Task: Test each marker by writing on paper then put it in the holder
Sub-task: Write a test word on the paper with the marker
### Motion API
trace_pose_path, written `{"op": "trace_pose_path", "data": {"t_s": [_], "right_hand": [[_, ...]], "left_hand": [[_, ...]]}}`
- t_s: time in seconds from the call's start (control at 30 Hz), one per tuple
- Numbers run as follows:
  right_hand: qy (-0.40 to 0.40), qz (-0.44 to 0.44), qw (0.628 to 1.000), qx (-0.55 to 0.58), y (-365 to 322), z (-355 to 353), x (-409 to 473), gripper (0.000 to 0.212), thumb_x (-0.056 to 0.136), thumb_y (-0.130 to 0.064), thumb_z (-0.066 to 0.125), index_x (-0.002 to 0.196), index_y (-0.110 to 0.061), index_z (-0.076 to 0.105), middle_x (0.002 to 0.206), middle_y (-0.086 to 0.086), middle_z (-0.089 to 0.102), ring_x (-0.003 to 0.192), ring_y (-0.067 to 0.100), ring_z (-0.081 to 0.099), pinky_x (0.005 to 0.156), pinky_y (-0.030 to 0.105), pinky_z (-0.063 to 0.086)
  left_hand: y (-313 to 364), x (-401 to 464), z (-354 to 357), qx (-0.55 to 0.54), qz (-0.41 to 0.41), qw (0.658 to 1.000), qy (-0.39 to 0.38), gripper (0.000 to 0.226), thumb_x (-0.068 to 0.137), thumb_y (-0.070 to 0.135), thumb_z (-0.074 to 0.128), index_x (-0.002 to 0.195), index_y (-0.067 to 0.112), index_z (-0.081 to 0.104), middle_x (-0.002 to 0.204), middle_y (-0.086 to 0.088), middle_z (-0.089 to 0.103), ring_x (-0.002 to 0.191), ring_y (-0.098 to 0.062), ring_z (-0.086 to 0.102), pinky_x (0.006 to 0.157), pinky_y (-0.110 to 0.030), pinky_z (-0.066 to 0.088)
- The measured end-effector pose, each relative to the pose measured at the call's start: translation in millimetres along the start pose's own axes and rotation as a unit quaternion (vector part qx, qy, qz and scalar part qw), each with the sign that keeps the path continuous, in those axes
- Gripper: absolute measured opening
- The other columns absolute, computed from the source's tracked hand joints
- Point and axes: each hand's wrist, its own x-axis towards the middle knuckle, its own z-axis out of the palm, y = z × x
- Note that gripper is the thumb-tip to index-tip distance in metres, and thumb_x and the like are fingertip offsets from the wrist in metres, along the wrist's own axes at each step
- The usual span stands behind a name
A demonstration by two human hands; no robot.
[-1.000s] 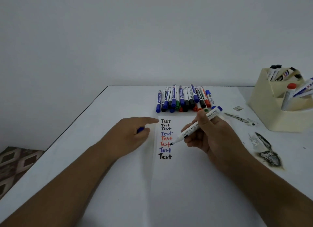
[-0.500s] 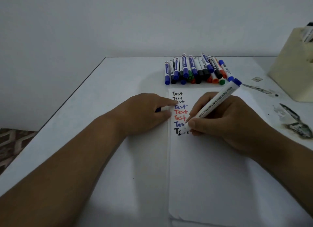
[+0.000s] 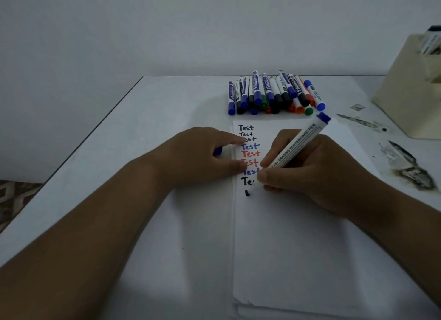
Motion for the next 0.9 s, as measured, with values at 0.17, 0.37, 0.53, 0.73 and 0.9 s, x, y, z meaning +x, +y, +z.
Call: {"op": "trace_pose_path", "data": {"t_s": [0.17, 0.37, 0.53, 0.73, 0.9], "right_hand": [[0.017, -0.004, 1.000, 0.005, 1.5, -1.8, 1.3, 0.025, 0.061, -0.030, 0.079, 0.081, -0.016, 0.071, 0.075, 0.009, 0.074, 0.074, 0.027, 0.075, 0.067, 0.031, 0.064], [0.014, -0.028, 0.998, -0.060, 0.4, 0.1, 1.2, 0.019, 0.066, -0.036, 0.078, 0.079, -0.025, 0.071, 0.074, -0.004, 0.074, 0.072, 0.014, 0.074, 0.066, 0.023, 0.061], [0.032, -0.020, 0.997, -0.063, 2.2, -1.6, 1.6, 0.015, 0.077, -0.016, 0.081, 0.076, -0.024, 0.068, 0.071, -0.003, 0.072, 0.072, 0.019, 0.073, 0.065, 0.028, 0.063], [0.032, 0.002, 0.999, -0.022, 0.5, -3.8, 0.4, 0.014, 0.078, -0.014, 0.080, 0.076, -0.020, 0.067, 0.066, 0.000, 0.071, 0.064, 0.019, 0.071, 0.061, 0.027, 0.061], [0.025, -0.011, 0.999, -0.026, 0.3, -2.8, -0.5, 0.017, 0.077, -0.012, 0.082, 0.074, -0.021, 0.068, 0.066, 0.001, 0.070, 0.063, 0.017, 0.070, 0.059, 0.024, 0.058]], "left_hand": [[0.7, -0.6, -0.2, 0.001, 0.004, 1.000, 0.000, 0.067, 0.081, 0.076, 0.054, 0.142, 0.049, 0.047, 0.086, 0.031, 0.044, 0.081, 0.007, 0.048, 0.066, -0.012, 0.030], [0.9, -0.4, -1.5, -0.004, 0.001, 1.000, -0.009, 0.074, 0.076, 0.079, 0.049, 0.143, 0.049, 0.046, 0.088, 0.035, 0.041, 0.082, 0.008, 0.047, 0.067, -0.011, 0.030], [1.0, -0.6, -1.1, -0.006, -0.002, 1.000, -0.004, 0.069, 0.078, 0.076, 0.054, 0.142, 0.049, 0.046, 0.087, 0.034, 0.041, 0.080, 0.009, 0.046, 0.066, -0.011, 0.030], [0.9, -0.4, -1.7, -0.007, -0.004, 1.000, -0.007, 0.068, 0.079, 0.075, 0.055, 0.141, 0.050, 0.047, 0.089, 0.030, 0.046, 0.082, 0.004, 0.049, 0.067, -0.012, 0.031], [0.2, 0.5, -0.2, -0.004, -0.009, 1.000, -0.010, 0.070, 0.079, 0.074, 0.055, 0.143, 0.048, 0.046, 0.087, 0.035, 0.039, 0.080, 0.008, 0.046, 0.067, -0.010, 0.029]]}}
